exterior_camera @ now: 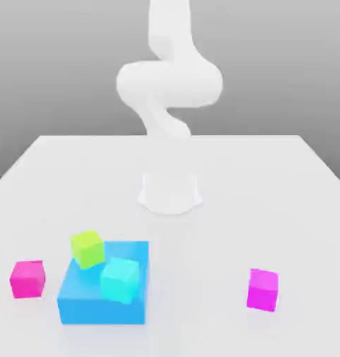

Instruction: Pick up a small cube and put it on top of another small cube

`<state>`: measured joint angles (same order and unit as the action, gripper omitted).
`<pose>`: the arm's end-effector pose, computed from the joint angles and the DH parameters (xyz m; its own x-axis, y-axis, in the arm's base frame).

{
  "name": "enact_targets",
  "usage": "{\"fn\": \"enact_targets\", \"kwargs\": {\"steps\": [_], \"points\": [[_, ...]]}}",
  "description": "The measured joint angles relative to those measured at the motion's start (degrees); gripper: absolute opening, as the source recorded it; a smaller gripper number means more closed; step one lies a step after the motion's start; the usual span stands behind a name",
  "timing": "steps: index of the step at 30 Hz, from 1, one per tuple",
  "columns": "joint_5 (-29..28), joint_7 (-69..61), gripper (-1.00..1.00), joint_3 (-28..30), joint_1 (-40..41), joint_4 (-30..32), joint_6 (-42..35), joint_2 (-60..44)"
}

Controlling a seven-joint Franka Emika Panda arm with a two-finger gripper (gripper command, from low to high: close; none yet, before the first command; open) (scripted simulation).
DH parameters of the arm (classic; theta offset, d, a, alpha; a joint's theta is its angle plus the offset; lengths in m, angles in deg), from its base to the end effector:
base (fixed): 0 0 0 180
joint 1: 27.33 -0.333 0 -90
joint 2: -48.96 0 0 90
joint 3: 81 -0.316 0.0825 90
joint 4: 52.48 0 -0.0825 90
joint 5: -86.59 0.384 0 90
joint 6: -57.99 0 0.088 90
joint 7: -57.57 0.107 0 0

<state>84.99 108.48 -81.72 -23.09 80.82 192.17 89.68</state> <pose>0.3799 -0.0222 0.6698 0.4226 -0.7888 0.4463 -0.6203 -0.6108 -0.4922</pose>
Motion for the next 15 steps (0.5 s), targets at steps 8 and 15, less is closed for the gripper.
{"fn": "enact_targets", "kwargs": {"steps": [8,15], "points": [[-5.0,16.3,0.00,-0.3,12.3,4.9,7.6,-16.6],[-7.2,28.8,0.00,3.0,20.1,9.1,14.3,-30.8]]}}
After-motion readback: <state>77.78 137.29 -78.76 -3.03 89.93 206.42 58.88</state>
